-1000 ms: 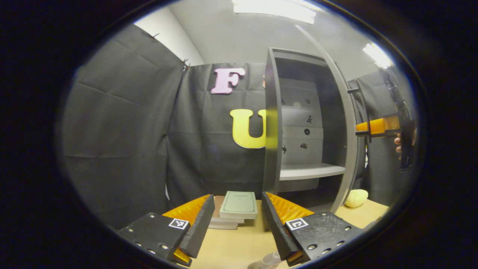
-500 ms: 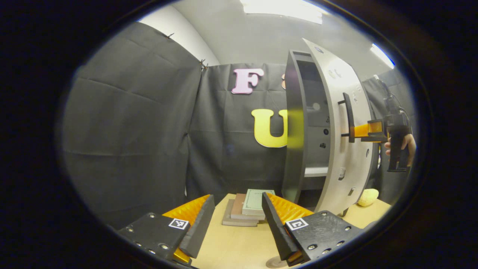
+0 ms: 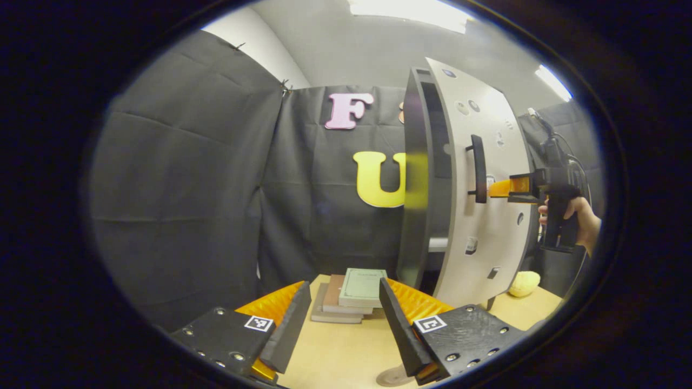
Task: Open the cabinet door with the right hand, grasp the bottle in the cabinet with the left hand and place it on the coaster, then close the cabinet door with the right hand.
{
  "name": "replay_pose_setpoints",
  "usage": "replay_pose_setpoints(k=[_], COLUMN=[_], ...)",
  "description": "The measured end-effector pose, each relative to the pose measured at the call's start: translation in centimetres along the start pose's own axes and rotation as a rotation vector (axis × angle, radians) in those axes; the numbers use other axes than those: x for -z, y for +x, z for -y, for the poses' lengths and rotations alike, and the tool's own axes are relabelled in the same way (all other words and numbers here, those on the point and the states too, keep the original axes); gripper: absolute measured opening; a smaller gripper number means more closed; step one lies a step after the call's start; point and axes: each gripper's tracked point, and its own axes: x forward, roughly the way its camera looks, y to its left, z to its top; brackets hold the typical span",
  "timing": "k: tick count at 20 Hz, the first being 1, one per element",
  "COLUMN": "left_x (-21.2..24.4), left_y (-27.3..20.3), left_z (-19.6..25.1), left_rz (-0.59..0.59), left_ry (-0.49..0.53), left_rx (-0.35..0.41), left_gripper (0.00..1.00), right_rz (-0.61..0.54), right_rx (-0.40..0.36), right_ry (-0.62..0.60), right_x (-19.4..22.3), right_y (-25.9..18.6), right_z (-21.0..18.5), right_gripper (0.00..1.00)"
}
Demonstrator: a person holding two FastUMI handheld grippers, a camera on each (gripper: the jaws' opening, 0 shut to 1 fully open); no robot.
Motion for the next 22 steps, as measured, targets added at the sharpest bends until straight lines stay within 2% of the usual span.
replay_pose_setpoints(k=[1,2,3,6,7,8,13,15,16,17,19,22], left_x=[-0.3,-0.7,-1.0,-1.4,-1.8,-2.5,-4.5,-5.2,-5.5,-5.6,-5.3,-5.7], left_y=[-0.2,-0.5,-0.5,-1.0,-1.3,-1.8,-4.8,-6.7,-7.6,-8.6,-9.6,-10.4], left_z=[0.8,1.8,2.9,7.5,8.5,9.6,15.4,17.3,17.9,18.3,20.0,21.2], left_rz=[0.005,0.012,0.016,0.011,0.015,0.025,0.068,0.083,0.090,0.095,0.090,0.100], left_ry=[0.000,0.001,0.000,0.000,0.016,0.032,0.077,0.100,0.117,0.127,0.124,0.126], left_rx=[0.004,0.005,0.012,0.066,0.069,0.071,0.083,0.080,0.070,0.064,0.085,0.120], left_gripper=[0.79,0.76,0.79,0.79,0.76,0.76,0.76,0.79,0.76,0.79,0.76,0.78], right_rz=[0.016,0.027,0.033,0.050,0.055,0.058,0.079,0.087,0.086,0.084,0.081,0.103], right_rx=[-0.003,0.003,0.011,0.038,0.047,0.060,0.107,0.101,0.101,0.108,0.140,0.158], right_ry=[-0.015,-0.035,-0.055,-0.084,-0.093,-0.101,-0.116,-0.100,-0.099,-0.106,-0.116,-0.112], right_x=[-0.5,-0.8,-1.0,-1.3,-1.4,-1.4,-1.1,-0.4,0.1,0.6,1.2,1.1], right_y=[-1.4,-2.9,-4.7,-10.1,-11.7,-13.3,-20.9,-23.9,-25.3,-26.4,-28.4,-30.7], right_z=[0.5,1.4,2.3,5.7,7.0,8.3,14.2,15.6,16.2,17.0,18.4,18.7], right_gripper=[0.96,0.96,0.93,0.93,0.93,0.96,0.96,0.96,0.96,0.96,0.96,0.96])
